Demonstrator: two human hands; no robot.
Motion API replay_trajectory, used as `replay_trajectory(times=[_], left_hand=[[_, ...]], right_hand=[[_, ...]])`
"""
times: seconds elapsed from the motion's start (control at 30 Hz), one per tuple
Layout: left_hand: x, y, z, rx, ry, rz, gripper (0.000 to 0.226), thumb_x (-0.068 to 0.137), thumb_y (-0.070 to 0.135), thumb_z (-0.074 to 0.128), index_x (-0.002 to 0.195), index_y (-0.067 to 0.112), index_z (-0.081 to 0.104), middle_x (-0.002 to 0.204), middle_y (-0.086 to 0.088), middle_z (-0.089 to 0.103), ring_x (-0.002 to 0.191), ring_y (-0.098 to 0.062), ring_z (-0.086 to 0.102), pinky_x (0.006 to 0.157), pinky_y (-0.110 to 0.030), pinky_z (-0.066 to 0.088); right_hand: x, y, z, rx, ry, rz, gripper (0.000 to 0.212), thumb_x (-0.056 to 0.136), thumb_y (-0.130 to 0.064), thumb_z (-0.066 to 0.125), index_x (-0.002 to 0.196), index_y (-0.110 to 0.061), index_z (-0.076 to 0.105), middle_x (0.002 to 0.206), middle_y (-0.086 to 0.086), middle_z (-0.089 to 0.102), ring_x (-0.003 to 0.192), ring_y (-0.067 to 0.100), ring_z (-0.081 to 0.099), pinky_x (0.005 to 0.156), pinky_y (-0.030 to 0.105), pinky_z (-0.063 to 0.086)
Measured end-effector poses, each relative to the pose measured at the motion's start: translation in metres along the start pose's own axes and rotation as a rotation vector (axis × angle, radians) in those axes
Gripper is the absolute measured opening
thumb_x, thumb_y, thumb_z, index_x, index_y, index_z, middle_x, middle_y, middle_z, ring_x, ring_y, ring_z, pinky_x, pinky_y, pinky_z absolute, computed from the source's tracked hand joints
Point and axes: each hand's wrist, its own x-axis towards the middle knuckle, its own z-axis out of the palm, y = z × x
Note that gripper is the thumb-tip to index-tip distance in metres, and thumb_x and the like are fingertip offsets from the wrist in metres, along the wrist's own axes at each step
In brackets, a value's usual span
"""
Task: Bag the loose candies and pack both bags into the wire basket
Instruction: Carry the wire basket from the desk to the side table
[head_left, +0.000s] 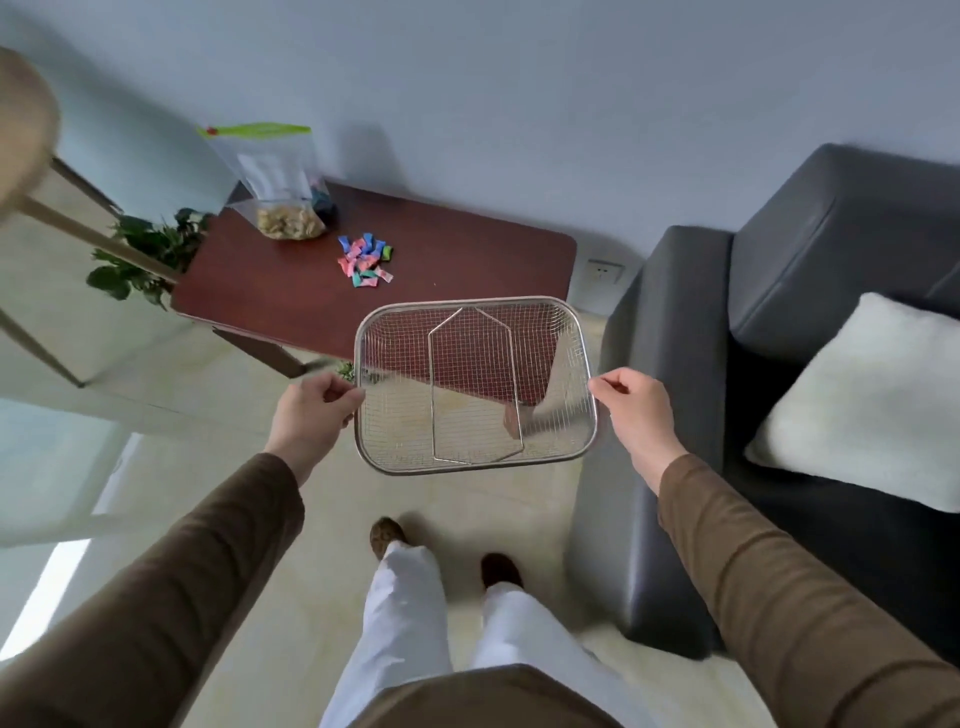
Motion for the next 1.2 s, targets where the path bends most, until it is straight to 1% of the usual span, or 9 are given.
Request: replay_trajectory(times=[0.17,0.3,0.37,0.47,0.6,0.73,0.9,1.1,1.2], left_hand=[[0.077,0.008,-0.039,0.012,-0.058,0.053,0.016,0.094,0.016,0.072,0.08,0.011,0.068,0.076,-0.008,0.068,0.069,-0.02,0.058,0.081,-0.049,0.06],[0.14,0.014,-0.057,0.04,-0.099,0.077,0.015,0.095,0.017,0.073,0.08,0.013,0.069,0.077,-0.008,0.07,0.069,-0.02,0.06,0.079,-0.047,0.06],[0.168,0.018,-0.059,0.018,-0.125,0.065,0.015,0.095,0.016,0.072,0.081,0.012,0.068,0.077,-0.009,0.07,0.067,-0.02,0.06,0.073,-0.047,0.06],[0.21,0.029,-0.056,0.065,-0.15,0.117,0.017,0.095,0.018,0.072,0.08,0.013,0.067,0.073,-0.006,0.068,0.063,-0.019,0.058,0.062,-0.039,0.054],[0.275,0.047,-0.034,0.155,-0.191,0.205,0.018,0.091,0.02,0.075,0.076,0.015,0.067,0.07,-0.003,0.067,0.066,-0.022,0.058,0.07,-0.039,0.053],[0.331,0.068,0.003,0.211,-0.224,0.245,0.018,0.093,0.019,0.073,0.08,0.007,0.068,0.067,0.004,0.062,0.064,-0.017,0.055,0.062,-0.03,0.042],[0.39,0.091,0.041,0.298,-0.291,0.272,0.018,0.094,0.019,0.071,0.078,0.012,0.066,0.066,0.004,0.059,0.06,-0.013,0.051,0.058,-0.029,0.037],[0.444,0.107,0.08,0.388,-0.337,0.347,0.017,0.092,0.022,0.072,0.077,0.015,0.066,0.068,0.003,0.061,0.066,-0.018,0.056,0.065,-0.035,0.047],[0.46,0.115,0.1,0.447,-0.362,0.408,0.015,0.092,0.023,0.071,0.08,0.014,0.069,0.069,0.006,0.061,0.068,-0.015,0.055,0.063,-0.032,0.039]], right_hand=[[0.027,-0.04,0.051,0.021,0.042,0.038,0.017,0.091,-0.027,0.07,0.081,-0.014,0.072,0.074,-0.003,0.068,0.068,0.014,0.058,0.066,0.031,0.046],[0.048,-0.06,0.085,0.051,0.082,0.093,0.017,0.092,-0.03,0.068,0.082,-0.017,0.073,0.081,-0.001,0.073,0.077,0.018,0.066,0.075,0.037,0.054],[0.059,-0.069,0.098,0.074,0.109,0.118,0.018,0.093,-0.029,0.067,0.082,-0.016,0.073,0.083,0.001,0.074,0.078,0.019,0.068,0.074,0.037,0.055],[0.079,-0.078,0.113,0.094,0.157,0.161,0.02,0.094,-0.029,0.066,0.081,-0.015,0.072,0.083,0.001,0.075,0.079,0.019,0.069,0.074,0.038,0.056],[0.122,-0.076,0.129,0.08,0.22,0.22,0.02,0.092,-0.033,0.067,0.081,-0.017,0.072,0.083,0.0,0.074,0.083,0.022,0.07,0.079,0.042,0.059],[0.167,-0.07,0.142,0.06,0.271,0.266,0.019,0.093,-0.029,0.067,0.079,-0.016,0.071,0.081,0.001,0.073,0.084,0.026,0.069,0.074,0.036,0.052],[0.204,-0.055,0.157,0.07,0.269,0.367,0.018,0.094,-0.028,0.067,0.084,-0.014,0.073,0.086,0.003,0.074,0.088,0.026,0.069,0.081,0.041,0.055],[0.223,-0.042,0.17,0.055,0.271,0.424,0.02,0.096,-0.027,0.065,0.086,-0.011,0.073,0.085,0.001,0.072,0.084,0.021,0.066,0.07,0.031,0.043],[0.225,-0.034,0.176,0.048,0.289,0.461,0.021,0.096,-0.028,0.064,0.086,-0.012,0.073,0.085,0.0,0.072,0.083,0.019,0.065,0.065,0.03,0.042]])
